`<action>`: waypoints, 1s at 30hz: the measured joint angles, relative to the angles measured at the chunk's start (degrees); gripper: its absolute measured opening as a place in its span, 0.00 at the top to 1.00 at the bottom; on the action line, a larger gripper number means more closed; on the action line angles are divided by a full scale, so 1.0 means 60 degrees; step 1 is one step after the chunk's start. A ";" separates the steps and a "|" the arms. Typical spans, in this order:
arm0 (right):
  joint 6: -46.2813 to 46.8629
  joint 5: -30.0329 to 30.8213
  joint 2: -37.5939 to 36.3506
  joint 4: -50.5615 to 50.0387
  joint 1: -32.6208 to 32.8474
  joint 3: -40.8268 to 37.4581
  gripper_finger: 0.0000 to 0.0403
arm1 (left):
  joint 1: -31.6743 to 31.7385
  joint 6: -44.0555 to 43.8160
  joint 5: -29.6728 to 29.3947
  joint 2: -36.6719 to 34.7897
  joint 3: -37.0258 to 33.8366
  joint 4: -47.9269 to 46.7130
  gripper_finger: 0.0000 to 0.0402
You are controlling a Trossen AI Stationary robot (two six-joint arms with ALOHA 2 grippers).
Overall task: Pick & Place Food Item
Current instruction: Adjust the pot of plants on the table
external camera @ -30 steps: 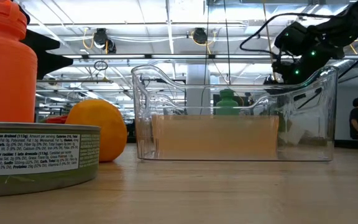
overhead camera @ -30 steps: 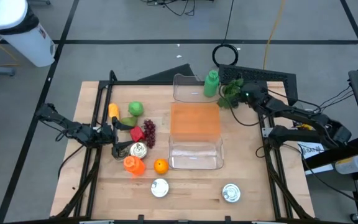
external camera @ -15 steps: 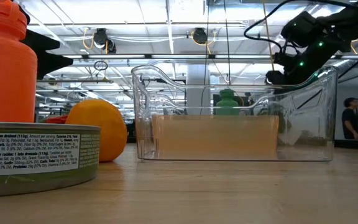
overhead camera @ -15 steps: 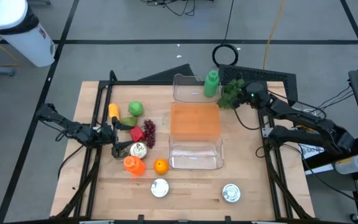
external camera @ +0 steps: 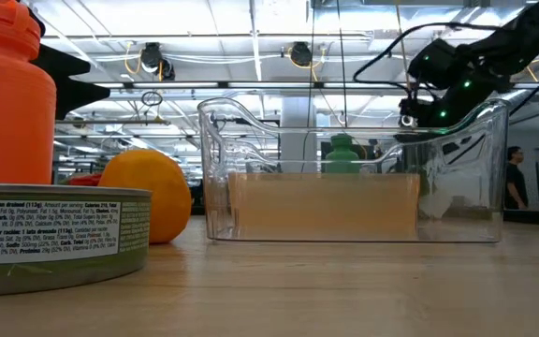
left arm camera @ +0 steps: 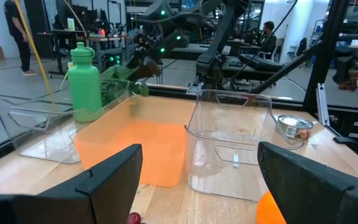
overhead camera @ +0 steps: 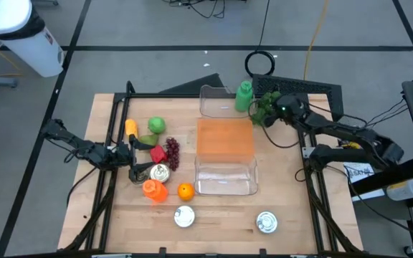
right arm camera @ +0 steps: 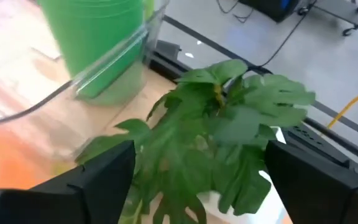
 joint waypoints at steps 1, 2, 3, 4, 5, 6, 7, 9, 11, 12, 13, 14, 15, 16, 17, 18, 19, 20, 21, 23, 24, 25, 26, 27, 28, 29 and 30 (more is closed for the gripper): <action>0.0048 0.0129 0.0211 0.0170 -0.0029 0.0001 0.16 | 0.0002 0.0003 0.0000 0.0000 0.0000 0.0000 0.17; 0.0061 0.0164 0.0400 0.0284 -0.0078 0.0000 0.18 | 0.0002 0.0000 0.0000 0.0000 0.0000 0.0000 0.17; 0.0064 0.0171 0.0584 0.0440 -0.0114 0.0000 0.20 | 0.0002 0.0002 0.0000 0.0001 0.0000 -0.0001 0.17; 0.0093 0.0164 0.0736 0.0636 -0.0160 0.0000 0.23 | 0.0002 0.0002 0.0000 0.0000 0.0000 0.0000 0.17; 0.0110 0.0166 0.0839 0.0765 -0.0187 0.0000 0.26 | 0.0000 0.0001 0.0000 0.0004 0.0000 0.0000 0.17; 0.0112 0.0169 0.0931 0.0881 -0.0226 0.0000 0.30 | -0.0001 0.0001 0.0000 0.0001 0.0000 0.0000 0.17; 0.0117 0.0168 0.1012 0.0996 -0.0264 0.0001 0.34 | 0.0002 0.0002 0.0000 0.0003 0.0000 0.0000 0.17; 0.0119 0.0174 0.1092 0.1061 -0.0364 0.0001 0.43 | 0.0002 -0.0001 0.0000 0.0000 0.0000 0.0000 0.17; 0.0118 0.0426 0.1118 0.1048 -0.0475 0.0000 0.54 | 0.0002 0.0001 0.0000 0.0002 0.0000 0.0000 0.17; 0.0111 0.0564 0.1118 0.0987 -0.0525 0.0000 0.60 | 0.0000 -0.0001 0.0000 0.0002 0.0000 0.0000 0.17; 0.0055 0.0684 0.1118 0.0911 -0.0561 0.0000 0.66 | -0.0001 0.0002 0.0000 0.0002 0.0000 -0.0001 0.17; -0.0012 0.0689 0.1118 0.0877 -0.0618 0.0000 0.72 | 0.0001 0.0001 0.0000 0.0001 0.0000 0.0000 0.17; -0.0105 0.0670 0.1118 0.0874 -0.0672 0.0000 0.79 | 0.0000 0.0002 0.0000 0.0003 0.0000 0.0000 0.17; -0.0142 0.0641 0.1118 0.0888 -0.0713 0.0001 0.86 | -0.0001 0.0002 0.0000 0.0001 0.0000 0.0000 0.17; -0.0163 0.0621 0.1118 0.0898 -0.0727 0.0000 0.92 | 0.0001 0.0000 0.0000 0.0000 0.0000 0.0000 0.17; -0.0185 0.0557 0.1111 0.0911 -0.0729 0.0000 0.96 | 0.0002 0.0003 0.0000 0.0003 0.0000 0.0000 0.17; -0.0209 0.0367 0.1071 0.0953 -0.0729 0.0000 0.97 | 0.0002 0.0000 0.0000 0.0000 0.0000 0.0000 0.17; -0.0171 0.0208 0.1004 0.1019 -0.0729 0.0000 0.97 | -0.0002 -0.0001 0.0000 0.0003 0.0000 0.0000 0.17; -0.0069 0.0045 0.0916 0.1080 -0.0714 0.0000 0.97 | 0.0000 -0.0001 0.0000 0.0000 0.0000 0.0000 0.17; 0.0112 -0.0256 0.0644 0.1102 -0.0711 0.0000 0.99 | 0.0002 0.0003 0.0000 0.0002 0.0000 0.0000 0.17; 0.0151 -0.0433 0.0470 0.1094 -0.0711 0.0000 0.99 | -0.0001 0.0000 0.0000 0.0001 0.0000 -0.0001 0.17; 0.0206 -0.0556 0.0266 0.1097 -0.0711 0.0002 0.99 | 0.0001 0.0003 0.0000 0.0000 0.0000 0.0000 0.17; 0.0300 -0.0635 0.0068 0.1100 -0.0711 0.0001 0.99 | 0.0002 0.0000 0.0000 0.0000 0.0000 0.0000 0.17; 0.0349 -0.0640 -0.0140 0.1119 -0.0711 -0.0020 1.00 | -0.0002 0.0003 0.0000 0.0000 0.0000 0.0000 0.17; 0.0367 -0.0629 -0.0385 0.1200 -0.0711 -0.0108 1.00 | 0.0001 0.0003 0.0000 0.0000 0.0000 0.0000 0.17; 0.0417 -0.0573 -0.0632 0.1301 -0.0713 -0.0251 1.00 | -0.0002 0.0001 0.0000 0.0000 0.0000 -0.0002 0.17; 0.0538 -0.0439 -0.0875 0.1469 -0.0727 -0.0447 1.00 | 0.0000 0.0002 0.0002 0.0000 0.0000 -0.0001 0.17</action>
